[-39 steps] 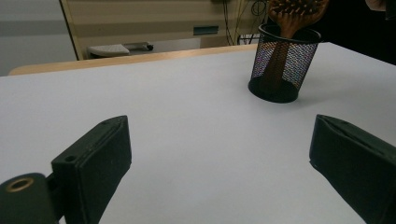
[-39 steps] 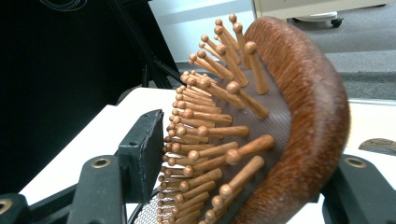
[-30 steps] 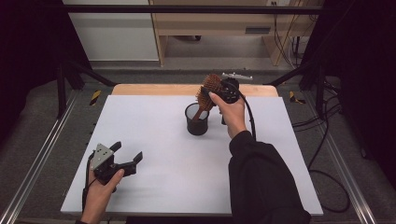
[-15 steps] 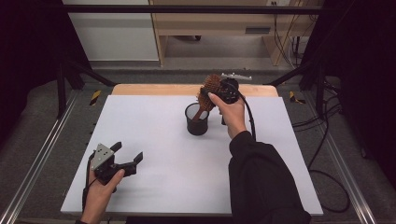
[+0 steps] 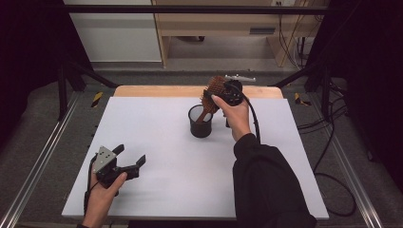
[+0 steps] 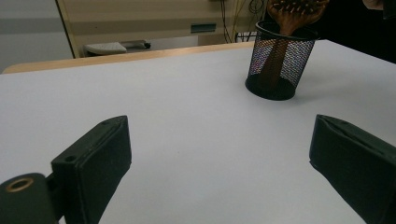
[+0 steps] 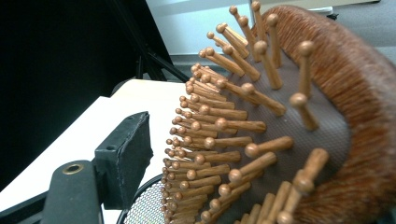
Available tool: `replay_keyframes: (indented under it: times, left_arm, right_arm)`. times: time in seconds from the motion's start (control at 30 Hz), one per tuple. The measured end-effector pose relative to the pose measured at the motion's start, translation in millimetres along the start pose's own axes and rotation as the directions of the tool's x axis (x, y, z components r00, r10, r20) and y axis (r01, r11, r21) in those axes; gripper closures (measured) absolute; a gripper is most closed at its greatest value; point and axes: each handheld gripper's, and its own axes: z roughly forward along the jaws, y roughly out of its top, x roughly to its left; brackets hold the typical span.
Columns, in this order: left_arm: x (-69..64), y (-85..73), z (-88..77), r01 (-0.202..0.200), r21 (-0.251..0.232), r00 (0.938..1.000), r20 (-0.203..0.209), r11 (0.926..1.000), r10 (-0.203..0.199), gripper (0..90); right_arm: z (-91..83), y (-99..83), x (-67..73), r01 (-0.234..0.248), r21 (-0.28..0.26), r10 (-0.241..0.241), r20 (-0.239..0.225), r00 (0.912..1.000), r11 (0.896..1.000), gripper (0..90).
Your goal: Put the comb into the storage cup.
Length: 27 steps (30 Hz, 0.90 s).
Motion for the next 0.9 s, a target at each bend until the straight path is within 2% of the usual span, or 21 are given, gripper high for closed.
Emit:
replay_keyframes:
  times: [0.9]
  left_arm:
    - [0.3,0.3,-0.5,-0.004,-0.001,1.0000,-0.005,1.0000,0.004,6.1]
  right_arm:
    - [3.1,-2.1,2.0,-0.008,0.024,0.008,0.013,0.9999,1.000,15.1]
